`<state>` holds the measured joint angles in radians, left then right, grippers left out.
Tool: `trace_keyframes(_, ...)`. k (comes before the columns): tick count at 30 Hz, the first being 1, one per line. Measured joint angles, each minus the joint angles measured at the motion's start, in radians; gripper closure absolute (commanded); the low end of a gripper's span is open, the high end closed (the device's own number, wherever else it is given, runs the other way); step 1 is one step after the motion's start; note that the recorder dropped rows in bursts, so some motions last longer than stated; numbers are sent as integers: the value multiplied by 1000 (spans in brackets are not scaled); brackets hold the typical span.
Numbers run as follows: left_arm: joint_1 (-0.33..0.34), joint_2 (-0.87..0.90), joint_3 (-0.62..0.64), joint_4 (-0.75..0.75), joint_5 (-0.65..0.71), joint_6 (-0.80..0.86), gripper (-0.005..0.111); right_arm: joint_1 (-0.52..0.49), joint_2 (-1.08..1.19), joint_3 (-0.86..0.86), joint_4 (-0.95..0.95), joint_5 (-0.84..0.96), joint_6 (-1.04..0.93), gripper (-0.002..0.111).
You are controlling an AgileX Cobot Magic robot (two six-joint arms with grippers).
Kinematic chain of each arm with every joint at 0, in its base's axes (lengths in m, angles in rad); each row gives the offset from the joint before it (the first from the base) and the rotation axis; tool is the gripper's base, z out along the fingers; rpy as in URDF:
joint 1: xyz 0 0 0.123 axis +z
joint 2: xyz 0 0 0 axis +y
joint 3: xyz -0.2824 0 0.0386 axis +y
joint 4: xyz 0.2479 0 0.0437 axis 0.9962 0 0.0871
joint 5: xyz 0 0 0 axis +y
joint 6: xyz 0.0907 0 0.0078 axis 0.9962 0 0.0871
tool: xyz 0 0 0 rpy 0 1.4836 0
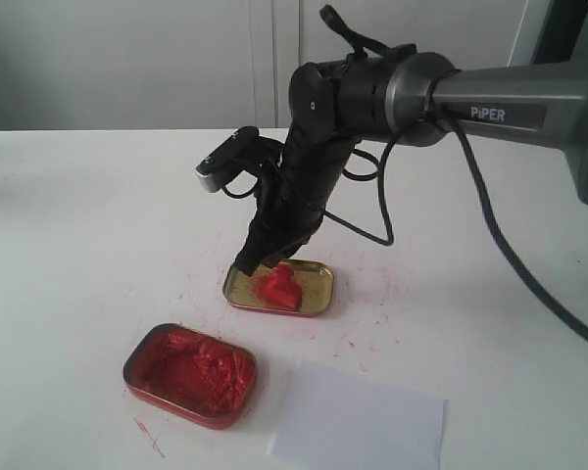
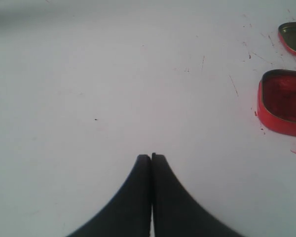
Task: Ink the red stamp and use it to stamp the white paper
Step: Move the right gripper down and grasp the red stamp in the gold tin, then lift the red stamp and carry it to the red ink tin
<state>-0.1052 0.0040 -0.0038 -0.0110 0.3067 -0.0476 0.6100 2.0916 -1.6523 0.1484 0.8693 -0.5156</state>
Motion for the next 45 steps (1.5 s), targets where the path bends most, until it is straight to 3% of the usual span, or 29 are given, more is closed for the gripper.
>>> trace_keyframes(28, 0, 0, 0, 0, 0, 0, 107, 0, 88, 0, -21, -12, 0, 80)
trace_keyframes(31, 0, 0, 0, 0, 0, 0, 107, 0, 88, 0, -21, -12, 0, 85)
trace_keyframes(37, 0, 0, 0, 0, 0, 0, 107, 0, 90, 0, -38, 9, 0, 108)
trace_keyframes(45, 0, 0, 0, 0, 0, 0, 107, 0, 90, 0, -40, 14, 0, 108)
